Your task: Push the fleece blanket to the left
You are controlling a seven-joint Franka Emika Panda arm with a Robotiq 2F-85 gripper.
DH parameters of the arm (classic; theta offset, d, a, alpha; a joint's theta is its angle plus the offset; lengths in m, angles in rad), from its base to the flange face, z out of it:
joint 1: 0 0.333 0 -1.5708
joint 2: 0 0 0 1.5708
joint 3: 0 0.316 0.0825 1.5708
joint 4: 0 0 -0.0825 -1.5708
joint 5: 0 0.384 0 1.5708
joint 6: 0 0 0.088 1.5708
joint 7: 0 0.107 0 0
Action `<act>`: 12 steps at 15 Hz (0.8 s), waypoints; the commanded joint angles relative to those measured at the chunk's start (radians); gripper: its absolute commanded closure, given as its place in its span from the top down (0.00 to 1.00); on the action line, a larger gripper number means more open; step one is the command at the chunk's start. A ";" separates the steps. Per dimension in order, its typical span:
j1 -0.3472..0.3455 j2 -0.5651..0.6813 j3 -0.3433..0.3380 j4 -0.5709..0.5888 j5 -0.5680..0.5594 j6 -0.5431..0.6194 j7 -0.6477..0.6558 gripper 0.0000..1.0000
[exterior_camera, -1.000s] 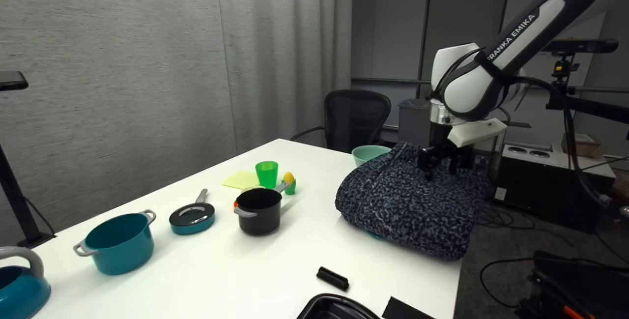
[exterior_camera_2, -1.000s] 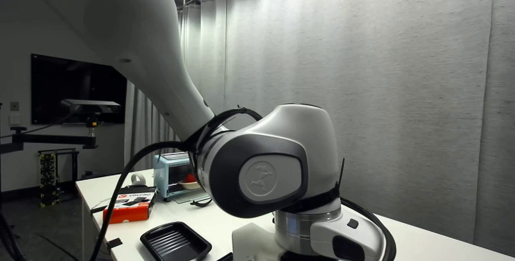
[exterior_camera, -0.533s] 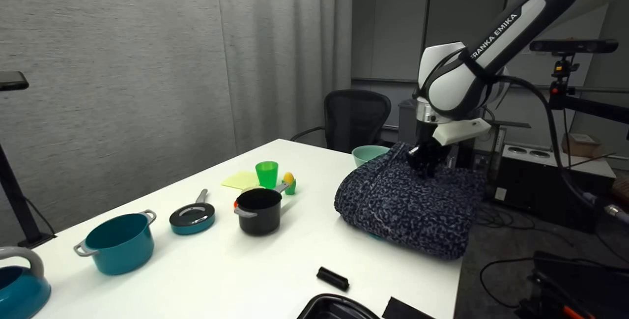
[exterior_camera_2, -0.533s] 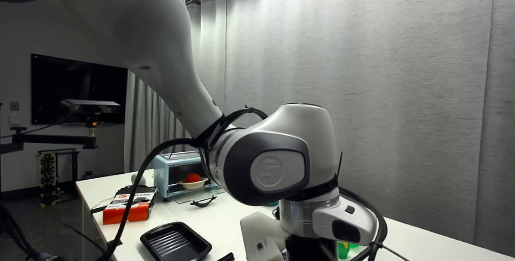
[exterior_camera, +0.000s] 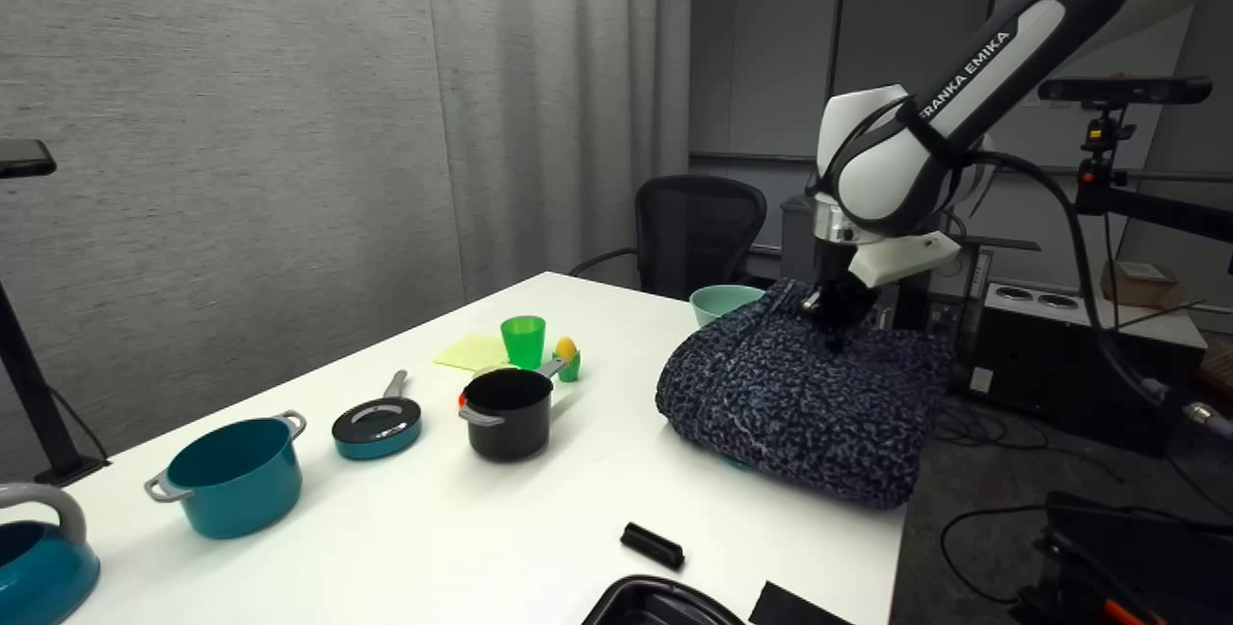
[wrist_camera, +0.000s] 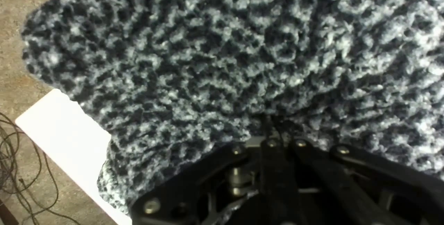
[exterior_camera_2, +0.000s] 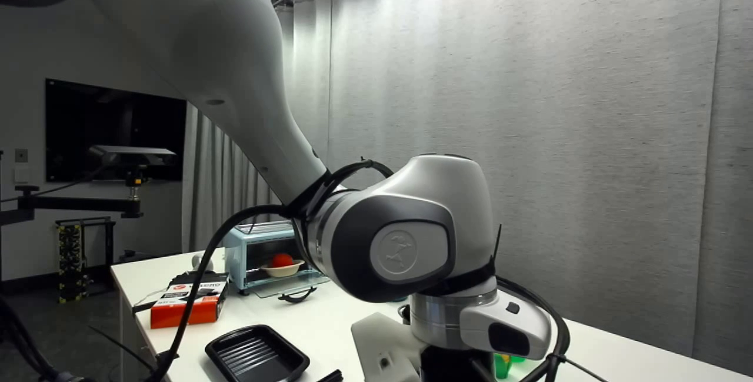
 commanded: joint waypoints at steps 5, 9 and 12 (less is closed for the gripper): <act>0.002 0.006 -0.050 0.122 -0.161 -0.159 -0.005 0.00; -0.020 -0.015 -0.057 0.156 -0.091 -0.207 -0.028 0.00; -0.028 -0.018 -0.058 0.173 -0.041 -0.216 -0.043 0.27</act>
